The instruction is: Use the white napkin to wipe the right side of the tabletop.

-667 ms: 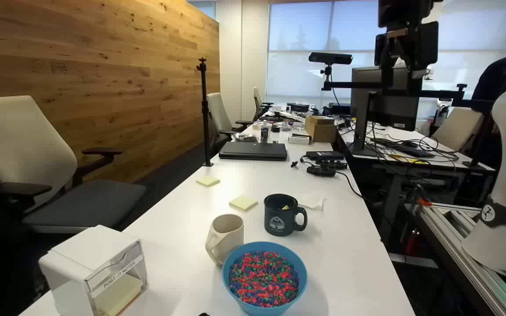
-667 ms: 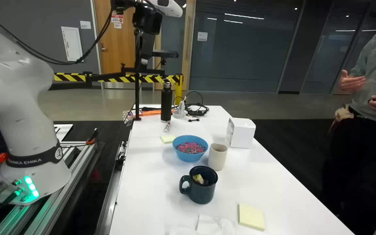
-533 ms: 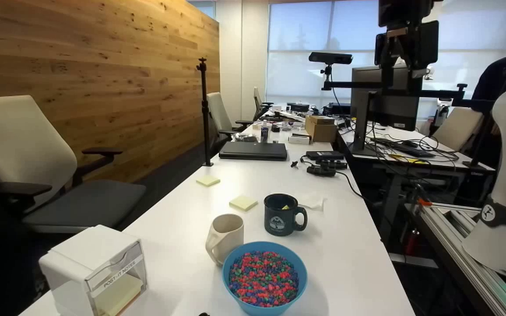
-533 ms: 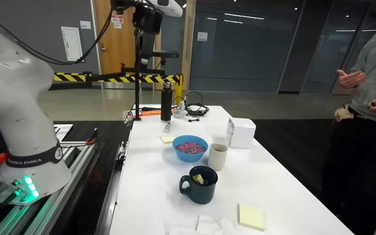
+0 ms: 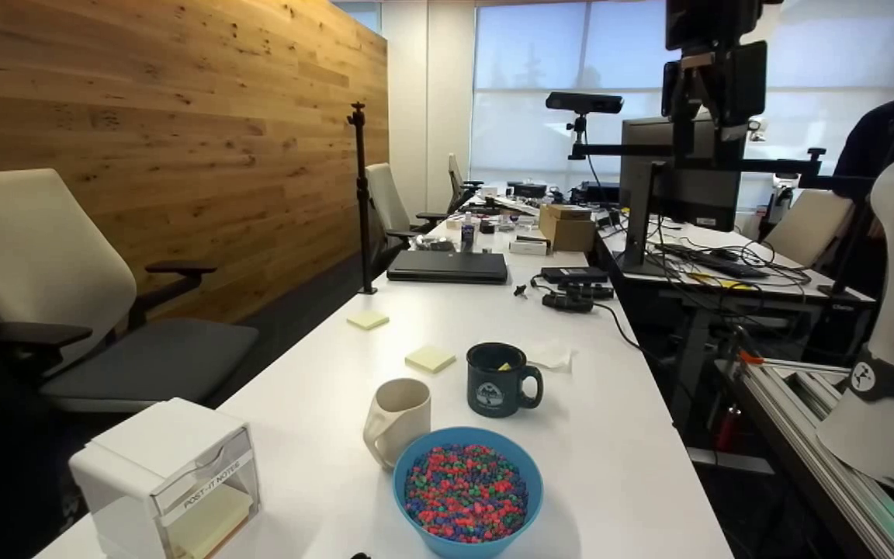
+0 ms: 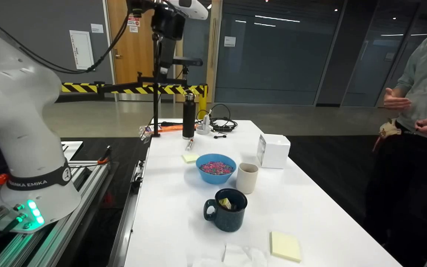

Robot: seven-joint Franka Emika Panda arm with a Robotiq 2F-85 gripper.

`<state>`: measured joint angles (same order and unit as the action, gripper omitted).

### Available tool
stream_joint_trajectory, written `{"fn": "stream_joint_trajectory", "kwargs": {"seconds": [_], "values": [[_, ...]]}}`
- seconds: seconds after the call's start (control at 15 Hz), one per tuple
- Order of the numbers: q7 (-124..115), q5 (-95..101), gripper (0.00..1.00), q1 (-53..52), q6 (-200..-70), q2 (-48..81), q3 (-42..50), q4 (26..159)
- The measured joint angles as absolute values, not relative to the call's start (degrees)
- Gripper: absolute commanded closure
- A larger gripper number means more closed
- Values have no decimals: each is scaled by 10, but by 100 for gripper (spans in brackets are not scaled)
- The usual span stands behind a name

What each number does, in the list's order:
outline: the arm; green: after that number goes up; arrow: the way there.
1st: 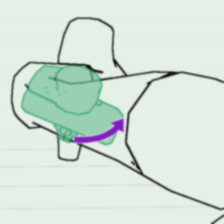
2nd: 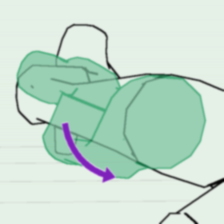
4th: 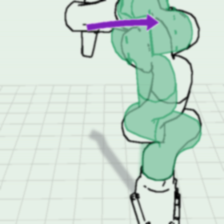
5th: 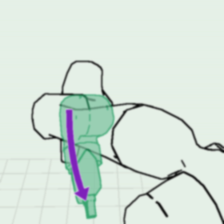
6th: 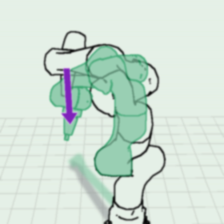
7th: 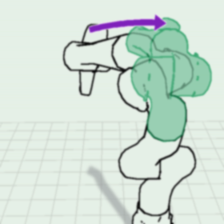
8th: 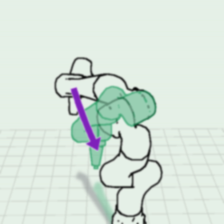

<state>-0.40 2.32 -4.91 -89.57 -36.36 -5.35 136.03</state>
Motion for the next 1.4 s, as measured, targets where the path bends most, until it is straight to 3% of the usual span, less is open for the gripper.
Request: {"fn": "stream_joint_trajectory", "kwargs": {"seconds": [0.67, 1.13, 1.4], "values": [[-98, 63, 0, 76, -1033, -295, 22, 1406], [-136, 63, 0, 105, -1164, -237, 39, 1426], [-155, 64, 0, 106, -1175, -223, 34, 1422]]}}
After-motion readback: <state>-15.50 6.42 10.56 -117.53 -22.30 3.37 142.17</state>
